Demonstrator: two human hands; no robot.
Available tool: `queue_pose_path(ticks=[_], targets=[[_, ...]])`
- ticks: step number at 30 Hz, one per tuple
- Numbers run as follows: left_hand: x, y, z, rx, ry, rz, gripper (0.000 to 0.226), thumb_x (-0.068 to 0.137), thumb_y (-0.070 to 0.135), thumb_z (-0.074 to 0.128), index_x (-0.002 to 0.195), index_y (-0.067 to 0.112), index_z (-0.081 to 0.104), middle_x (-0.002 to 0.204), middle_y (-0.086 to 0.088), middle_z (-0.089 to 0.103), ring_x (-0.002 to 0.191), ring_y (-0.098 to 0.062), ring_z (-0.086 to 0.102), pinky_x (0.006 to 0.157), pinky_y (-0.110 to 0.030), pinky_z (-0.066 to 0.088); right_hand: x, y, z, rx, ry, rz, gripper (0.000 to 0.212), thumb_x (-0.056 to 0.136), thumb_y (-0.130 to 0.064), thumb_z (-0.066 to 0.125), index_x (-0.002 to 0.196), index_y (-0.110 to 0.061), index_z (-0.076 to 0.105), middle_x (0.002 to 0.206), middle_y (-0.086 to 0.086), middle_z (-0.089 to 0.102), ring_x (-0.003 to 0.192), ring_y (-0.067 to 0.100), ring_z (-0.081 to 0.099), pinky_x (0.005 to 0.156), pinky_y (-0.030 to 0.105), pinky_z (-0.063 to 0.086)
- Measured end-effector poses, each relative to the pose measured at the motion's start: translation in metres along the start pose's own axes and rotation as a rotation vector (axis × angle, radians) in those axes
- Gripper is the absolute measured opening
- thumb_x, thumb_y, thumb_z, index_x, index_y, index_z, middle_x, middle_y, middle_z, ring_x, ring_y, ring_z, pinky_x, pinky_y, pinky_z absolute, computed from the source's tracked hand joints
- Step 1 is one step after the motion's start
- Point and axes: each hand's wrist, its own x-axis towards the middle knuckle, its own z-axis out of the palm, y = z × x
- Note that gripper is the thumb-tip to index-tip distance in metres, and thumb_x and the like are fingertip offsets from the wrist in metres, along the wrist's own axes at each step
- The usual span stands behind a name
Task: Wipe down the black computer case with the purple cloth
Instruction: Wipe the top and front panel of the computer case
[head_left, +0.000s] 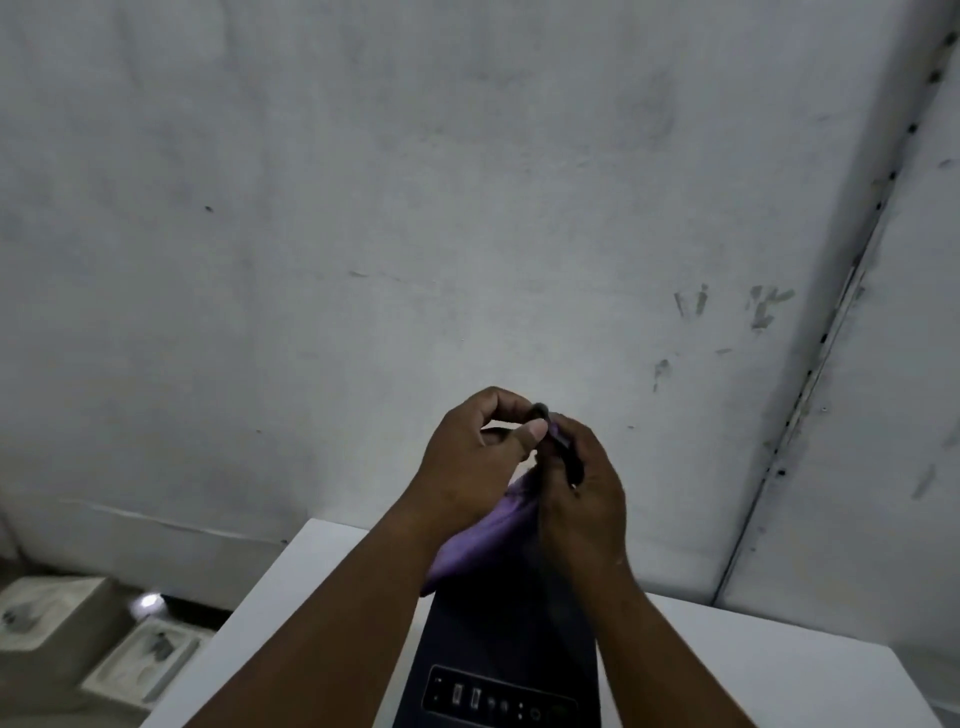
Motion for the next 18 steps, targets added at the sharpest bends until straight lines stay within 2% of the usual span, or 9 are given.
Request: queue_pose_path(ticks=[2,5,8,10,14,16,18], targets=[[-0.001,-0.006,-0.005,0.041,0.003,-0.002,0.012,0.095,0.027,0.075,0.106,0.026,0.070,0.100,0.014,0.076,0.089,-0.006,0.073,0.081,-0.022,0.060,0.014,0.005,-0.007,-0.157,0.021,-0.090,0.028,0.103,-0.017,0.059,0.119,-0.038,0.069,0.109,-0.020,0.069,0.099,-0.005,0.061,0.087,0.005,0.043],[-0.004,-0.022,-0.015,0.172,0.032,-0.041,0.006,0.096,0.032,0.072,0.101,0.031,0.069,0.098,0.017,0.073,0.088,-0.003,0.070,0.080,-0.020,0.056,0.035,0.010,-0.019,-0.436,0.049,-0.216,0.024,0.100,-0.017,0.062,0.119,-0.029,0.071,0.097,-0.006,0.061,0.085,0.005,0.053,0.076,0.009,0.041],[-0.010,-0.044,-0.022,0.334,-0.012,-0.109,0.003,0.100,0.032,0.066,0.102,0.034,0.065,0.101,0.017,0.069,0.094,-0.003,0.066,0.075,-0.016,0.048,0.042,0.006,-0.026,-0.737,-0.086,-0.222,0.019,0.101,-0.026,0.059,0.115,-0.032,0.069,0.093,-0.003,0.055,0.084,0.020,0.057,0.068,0.032,0.046],[-0.016,-0.060,-0.025,0.401,-0.053,-0.170,0.010,0.102,0.029,0.063,0.109,0.035,0.060,0.105,0.016,0.066,0.099,-0.003,0.064,0.076,-0.016,0.047,0.036,0.008,-0.023,-0.892,-0.207,-0.163,0.018,0.100,-0.030,0.056,0.113,-0.032,0.068,0.099,0.000,0.054,0.094,0.025,0.058,0.074,0.034,0.048],[-0.029,-0.094,-0.027,0.522,-0.087,-0.252,0.025,0.102,0.028,0.060,0.125,0.037,0.053,0.121,0.011,0.063,0.115,-0.011,0.060,0.095,-0.027,0.049,-0.001,0.029,-0.010,-0.885,-0.479,-0.030,0.029,0.099,-0.050,0.051,0.116,-0.032,0.067,0.109,0.000,0.052,0.107,0.022,0.056,0.089,0.037,0.051],[-0.036,-0.110,-0.026,0.590,-0.155,-0.281,0.037,0.103,0.031,0.058,0.138,0.035,0.047,0.138,0.005,0.055,0.127,-0.014,0.055,0.099,-0.024,0.043,-0.025,0.045,-0.005,-0.893,-0.606,-0.011,0.035,0.103,-0.055,0.044,0.122,-0.036,0.067,0.108,-0.004,0.050,0.108,0.019,0.055,0.090,0.037,0.051],[-0.044,-0.123,-0.025,0.612,-0.217,-0.324,0.046,0.105,0.035,0.054,0.149,0.034,0.039,0.150,0.003,0.048,0.134,-0.017,0.052,0.103,-0.024,0.041,-0.042,0.053,-0.007,-0.932,-0.650,-0.039,0.033,0.106,-0.053,0.043,0.127,-0.042,0.065,0.103,-0.009,0.048,0.103,0.012,0.054,0.083,0.030,0.046]])
